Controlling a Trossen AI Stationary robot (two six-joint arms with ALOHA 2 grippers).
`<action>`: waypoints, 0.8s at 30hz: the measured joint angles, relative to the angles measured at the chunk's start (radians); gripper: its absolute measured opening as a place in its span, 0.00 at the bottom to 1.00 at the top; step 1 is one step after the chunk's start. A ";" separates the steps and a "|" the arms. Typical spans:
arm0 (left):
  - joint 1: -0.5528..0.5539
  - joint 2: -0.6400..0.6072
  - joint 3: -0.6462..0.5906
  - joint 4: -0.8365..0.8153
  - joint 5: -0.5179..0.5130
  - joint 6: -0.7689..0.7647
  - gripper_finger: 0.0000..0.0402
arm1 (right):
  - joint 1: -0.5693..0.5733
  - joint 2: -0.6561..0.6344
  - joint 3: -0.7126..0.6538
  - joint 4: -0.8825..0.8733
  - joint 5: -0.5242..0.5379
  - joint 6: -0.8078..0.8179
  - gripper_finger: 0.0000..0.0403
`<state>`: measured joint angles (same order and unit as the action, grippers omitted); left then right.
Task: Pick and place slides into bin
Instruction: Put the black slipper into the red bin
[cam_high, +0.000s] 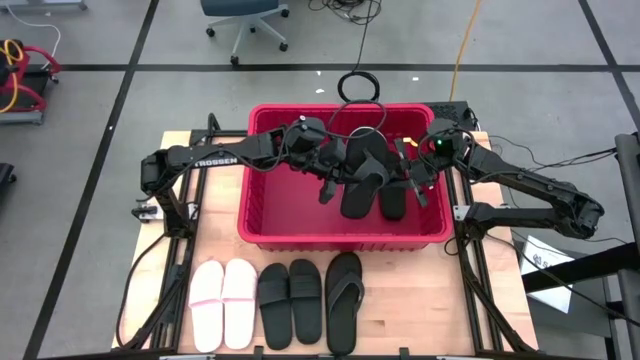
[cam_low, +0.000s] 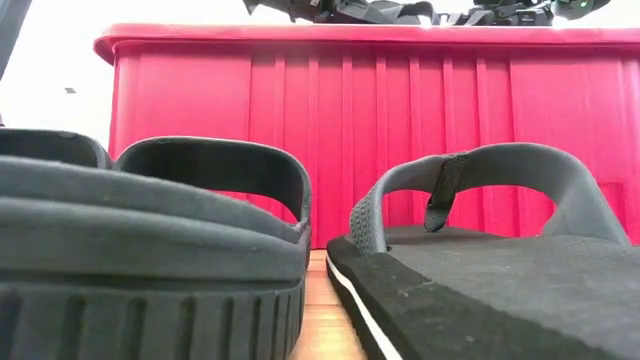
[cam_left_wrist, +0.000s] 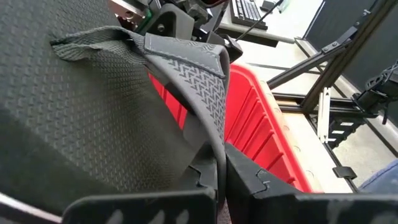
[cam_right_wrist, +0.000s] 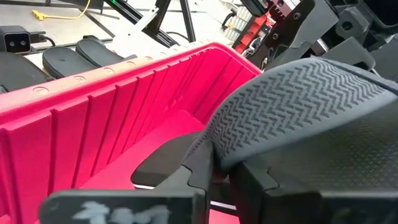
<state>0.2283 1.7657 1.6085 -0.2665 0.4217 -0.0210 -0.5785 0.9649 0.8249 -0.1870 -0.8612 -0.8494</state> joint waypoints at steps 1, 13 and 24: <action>0.000 0.000 0.000 0.000 0.000 0.000 0.01 | 0.000 0.000 0.000 0.002 0.000 0.000 0.11; 0.000 0.000 0.000 0.000 0.000 -0.009 0.01 | 0.000 0.000 0.000 0.004 0.001 0.041 0.26; 0.018 0.000 0.000 -0.022 -0.003 -0.010 0.01 | 0.000 0.000 0.000 -0.012 0.130 0.079 0.36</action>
<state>0.2461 1.7657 1.6085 -0.2882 0.4187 -0.0314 -0.5789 0.9649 0.8249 -0.1990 -0.7310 -0.7706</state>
